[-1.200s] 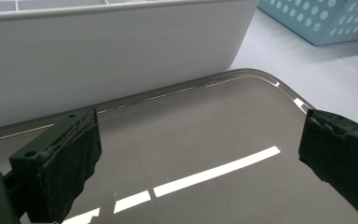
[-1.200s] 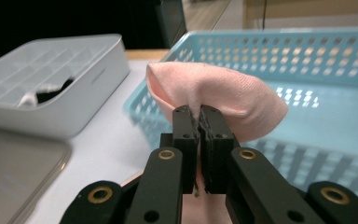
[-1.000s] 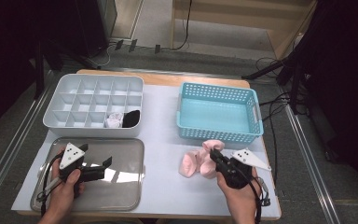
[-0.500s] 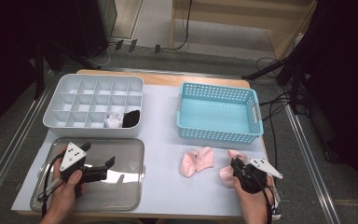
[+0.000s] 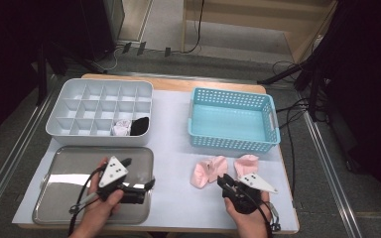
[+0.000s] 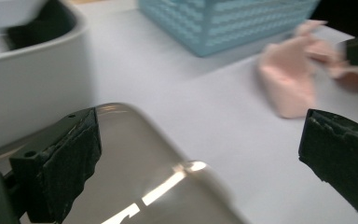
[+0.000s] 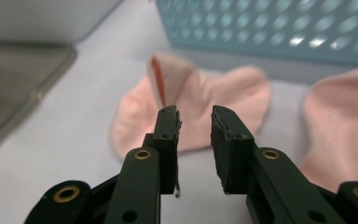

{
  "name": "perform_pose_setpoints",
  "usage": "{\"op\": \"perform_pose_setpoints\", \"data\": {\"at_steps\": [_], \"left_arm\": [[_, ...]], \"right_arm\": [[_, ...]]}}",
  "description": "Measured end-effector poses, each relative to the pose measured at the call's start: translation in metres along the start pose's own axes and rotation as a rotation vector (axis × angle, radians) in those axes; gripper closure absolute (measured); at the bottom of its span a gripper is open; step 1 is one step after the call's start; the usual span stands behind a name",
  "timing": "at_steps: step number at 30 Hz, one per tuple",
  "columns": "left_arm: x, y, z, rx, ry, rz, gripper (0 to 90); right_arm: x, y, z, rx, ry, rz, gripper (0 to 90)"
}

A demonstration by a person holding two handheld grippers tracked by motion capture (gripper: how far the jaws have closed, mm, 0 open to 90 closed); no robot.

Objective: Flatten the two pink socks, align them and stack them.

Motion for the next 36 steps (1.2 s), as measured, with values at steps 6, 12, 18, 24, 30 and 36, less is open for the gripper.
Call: {"op": "perform_pose_setpoints", "data": {"at_steps": [6,12,18,24,30,36], "left_arm": [[-0.037,-0.031,0.010,0.048,0.006,-0.068,3.3],[-0.054,-0.055,0.010,0.135,-0.021,-0.057,16.7],[-0.064,-0.076,0.008,0.201,-0.024,-0.051,25.2],[-0.074,-0.096,0.011,0.271,-0.055,-0.033,41.0],[-0.067,-0.102,0.009,0.310,-0.004,-0.028,74.7],[-0.062,-0.090,0.009,0.262,0.028,-0.134,90.0]], "right_arm": [[0.001,-0.024,-0.010,0.029,0.085,-0.006,61.2],[0.000,-0.035,-0.013,0.084,0.131,-0.071,67.4],[-0.001,-0.036,-0.012,0.073,0.162,-0.124,78.0],[-0.003,-0.036,-0.010,0.067,0.130,-0.122,85.2],[0.006,-0.024,-0.009,0.056,0.104,-0.051,85.3],[0.013,0.007,-0.004,0.006,0.062,0.011,85.2]]}}
Point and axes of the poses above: each handheld gripper's, and its own axes: y roughly backward along the jaws, z roughly out of its top, x roughly to its left, the point moved 9 cm from there along -y, roughly forward along the jaws, and after that the axes turned 15 degrees about -y, right-handed, at the moved point
